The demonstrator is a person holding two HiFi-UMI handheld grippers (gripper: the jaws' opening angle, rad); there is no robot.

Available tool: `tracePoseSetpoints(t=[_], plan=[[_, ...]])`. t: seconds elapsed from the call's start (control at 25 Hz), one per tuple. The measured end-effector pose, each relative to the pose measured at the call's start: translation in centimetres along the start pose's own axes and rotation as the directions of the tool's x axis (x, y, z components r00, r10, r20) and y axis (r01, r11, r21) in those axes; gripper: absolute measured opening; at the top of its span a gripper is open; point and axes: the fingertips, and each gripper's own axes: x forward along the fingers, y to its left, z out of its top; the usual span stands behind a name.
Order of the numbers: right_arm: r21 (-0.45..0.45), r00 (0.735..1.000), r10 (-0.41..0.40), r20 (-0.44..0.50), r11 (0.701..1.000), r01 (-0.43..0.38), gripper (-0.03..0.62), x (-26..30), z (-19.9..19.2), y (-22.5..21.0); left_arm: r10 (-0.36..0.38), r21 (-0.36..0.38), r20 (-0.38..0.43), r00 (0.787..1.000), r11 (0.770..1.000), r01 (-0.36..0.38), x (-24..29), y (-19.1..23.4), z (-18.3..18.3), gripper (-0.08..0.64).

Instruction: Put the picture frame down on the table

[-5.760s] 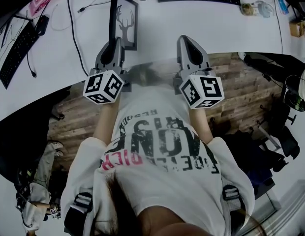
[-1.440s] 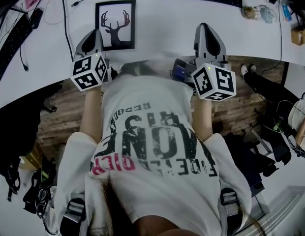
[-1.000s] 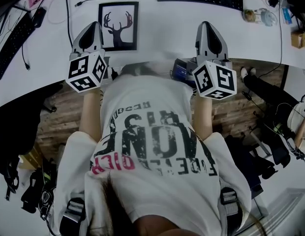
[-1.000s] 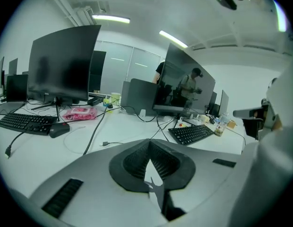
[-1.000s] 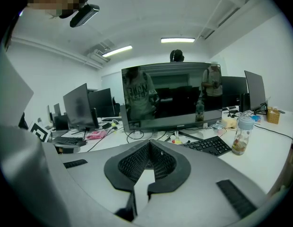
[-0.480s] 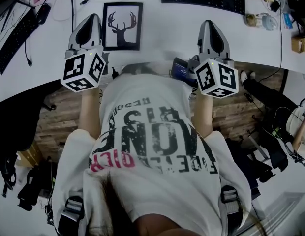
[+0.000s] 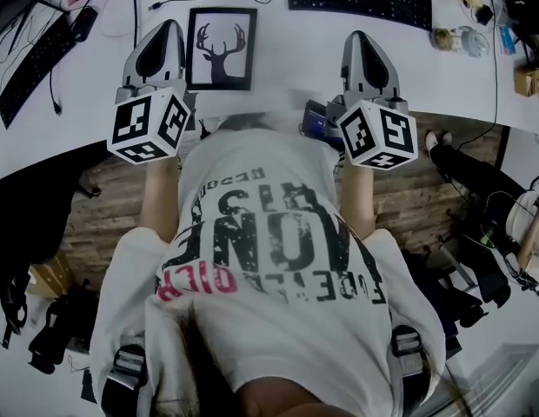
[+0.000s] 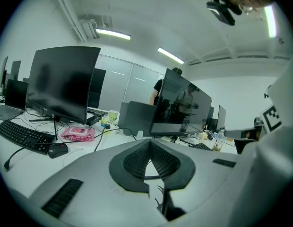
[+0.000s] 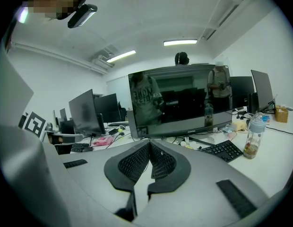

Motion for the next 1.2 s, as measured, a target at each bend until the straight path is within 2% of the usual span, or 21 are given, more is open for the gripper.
tracePoseSetpoints(t=[0.36,0.76,1.2], plan=[[-0.005,0.999,0.039,0.031,0.999,-0.039,0.000,0.3,1.3,1.6,-0.038,0.008,0.065,0.997,0.999,0.038,-0.7,-1.8,2.2,0.002],[-0.020,0.992,0.109,0.056,0.994,-0.108,0.000,-0.2,2.6,4.5,-0.076,0.023,0.103,0.992,0.997,0.074,-1.7,-4.1,3.6,0.002],[-0.032,0.986,0.163,0.031,0.986,-0.162,0.000,-1.3,2.2,6.5,-0.114,0.014,0.124,0.986,0.993,0.113,-2.8,-6.6,4.1,0.002]])
